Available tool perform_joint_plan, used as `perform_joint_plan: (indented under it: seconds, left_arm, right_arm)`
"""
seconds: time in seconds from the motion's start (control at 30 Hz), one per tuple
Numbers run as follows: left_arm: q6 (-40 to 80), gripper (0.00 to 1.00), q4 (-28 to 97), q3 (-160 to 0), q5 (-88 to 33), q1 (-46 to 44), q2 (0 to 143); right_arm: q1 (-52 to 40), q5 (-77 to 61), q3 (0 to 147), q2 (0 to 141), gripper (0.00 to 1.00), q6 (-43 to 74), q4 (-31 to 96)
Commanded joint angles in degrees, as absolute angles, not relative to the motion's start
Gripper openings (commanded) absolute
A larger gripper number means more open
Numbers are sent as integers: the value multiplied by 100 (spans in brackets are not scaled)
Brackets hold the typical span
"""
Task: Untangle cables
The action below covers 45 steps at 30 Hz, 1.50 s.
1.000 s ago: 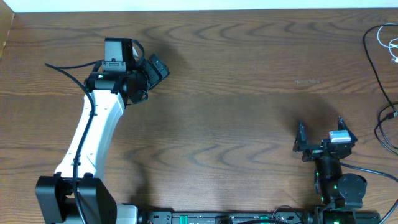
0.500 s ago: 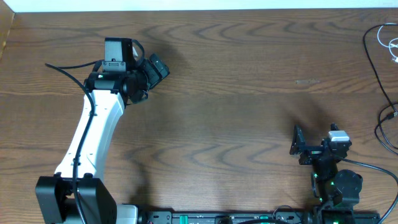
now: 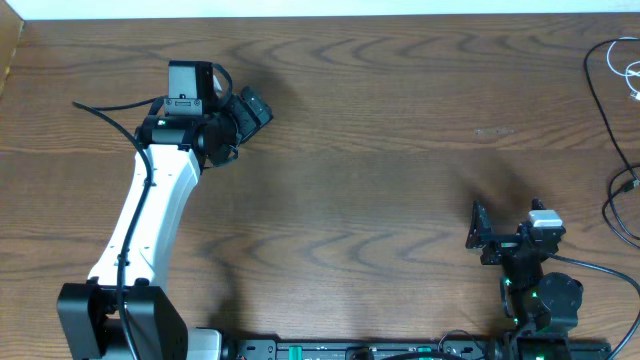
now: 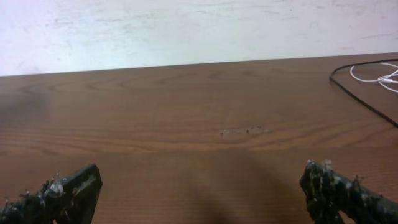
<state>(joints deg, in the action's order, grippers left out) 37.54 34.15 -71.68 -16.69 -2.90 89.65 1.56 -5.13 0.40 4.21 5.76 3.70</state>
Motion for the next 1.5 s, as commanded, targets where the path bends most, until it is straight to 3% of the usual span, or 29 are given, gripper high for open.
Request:
perform_joint_plan:
  seconds: [0.0,0.27,0.43,0.67,1.07,1.47]
  left_arm:
    - [3795,98,3426,-7234,-810,-250,9013]
    - [3793,98,3581,-7223,-602,-252,8941]
    - [3079,98,3151,-6910,-270,-252,8361]
    - [1658,98,1623,-5502,-276,-198,6711]
    - [1033,98,104,-2598,-403,285,3304]
    - [-642,98,-97,-781,-454,283,974]
  right_arm:
    - [183,-526,32,377,99,663,392]
    - [183,-526,32,377,99,663,392]
    - [183,-526,32,377,99,663,392]
    - [183,-526,32,377,99,663,392]
    - [183,-526,32,377,99,663,392]
    - [183,-526,32,377,99,663,392]
